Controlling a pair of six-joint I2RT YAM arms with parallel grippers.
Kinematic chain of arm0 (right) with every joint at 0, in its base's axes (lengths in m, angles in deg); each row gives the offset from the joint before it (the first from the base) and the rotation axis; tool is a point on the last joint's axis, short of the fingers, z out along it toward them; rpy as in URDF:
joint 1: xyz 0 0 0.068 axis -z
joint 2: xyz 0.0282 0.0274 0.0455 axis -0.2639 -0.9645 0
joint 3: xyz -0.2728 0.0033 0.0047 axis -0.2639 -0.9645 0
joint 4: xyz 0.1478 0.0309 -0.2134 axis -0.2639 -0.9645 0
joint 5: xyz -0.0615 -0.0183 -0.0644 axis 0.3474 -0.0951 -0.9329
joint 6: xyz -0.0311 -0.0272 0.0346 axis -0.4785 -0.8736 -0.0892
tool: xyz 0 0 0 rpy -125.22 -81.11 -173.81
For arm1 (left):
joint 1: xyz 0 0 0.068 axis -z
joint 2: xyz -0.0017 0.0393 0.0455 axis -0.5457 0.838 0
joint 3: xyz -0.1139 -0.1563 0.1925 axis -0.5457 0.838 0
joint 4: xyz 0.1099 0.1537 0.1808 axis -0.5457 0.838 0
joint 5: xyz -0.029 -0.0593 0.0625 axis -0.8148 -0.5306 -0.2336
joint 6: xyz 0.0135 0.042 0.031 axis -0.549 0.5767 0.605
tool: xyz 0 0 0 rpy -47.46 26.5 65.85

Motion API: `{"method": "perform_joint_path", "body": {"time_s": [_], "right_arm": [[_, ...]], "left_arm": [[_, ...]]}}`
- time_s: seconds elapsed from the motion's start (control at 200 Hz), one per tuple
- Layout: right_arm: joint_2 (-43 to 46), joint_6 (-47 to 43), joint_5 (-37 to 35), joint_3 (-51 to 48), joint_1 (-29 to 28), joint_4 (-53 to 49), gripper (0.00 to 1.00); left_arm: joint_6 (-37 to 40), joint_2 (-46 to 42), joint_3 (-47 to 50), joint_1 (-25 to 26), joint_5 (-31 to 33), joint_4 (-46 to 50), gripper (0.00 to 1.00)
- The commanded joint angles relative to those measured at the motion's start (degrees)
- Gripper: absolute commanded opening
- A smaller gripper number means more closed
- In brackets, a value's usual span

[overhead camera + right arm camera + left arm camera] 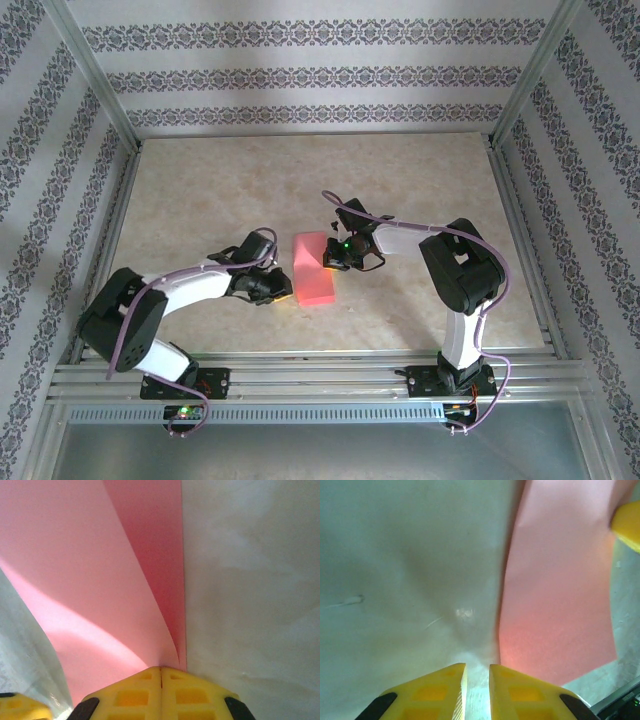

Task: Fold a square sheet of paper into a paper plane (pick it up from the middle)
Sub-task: First fold the square sheet of paper in half at the center of the table.

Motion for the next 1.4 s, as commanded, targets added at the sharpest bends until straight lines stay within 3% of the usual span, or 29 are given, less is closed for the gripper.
{"method": "perform_joint_path", "body": {"time_s": [0.0,0.11,0.305,0.49,0.655,0.809,0.964,1.134,1.394], "right_arm": [[-6.81,0.74,-11.99,-4.79,0.41,-7.54,0.0],[-6.9,0.91,-11.96,-4.95,0.41,-7.44,0.0],[-7.2,1.61,-11.63,-5.83,0.41,-6.51,0.0],[-7.73,1.62,-11.52,-5.94,0.41,-6.29,0.0],[-8.34,1.7,-11.59,-5.7,0.41,-6.28,0.0],[-8.81,1.71,-11.63,-5.58,0.33,-6.29,0.0],[-8.81,1.48,-11.89,-5.65,0.35,-6.18,0.0],[-9.61,1.05,-11.52,-5.44,0.33,-6.26,0.0],[-9.67,1.0,-11.35,-5.18,0.24,-6.9,0.0]], "left_arm": [[-0.34,-3.23,-1.46,0.17,-1.06,-2.44,0.2],[-6.04,-0.33,-1.13,2.92,-3.51,-13.21,0.2],[-7.74,8.04,-3.12,5.32,-3.12,-14.14,0.19],[-6.7,7.57,1.45,5.41,-0.43,-10.71,0.19],[-5.45,2.18,6.81,5.85,0.41,-6.08,0.19],[1.01,-3.62,3.48,5.75,5.75,10.74,0.19],[4.32,-6.6,-3.37,3.16,6.13,9.11,0.19],[5.51,2.34,-9.21,-1.72,0.47,-4.01,0.18],[8.33,17.99,-19.73,-3.95,-2.08,-7.58,0.16]]}}
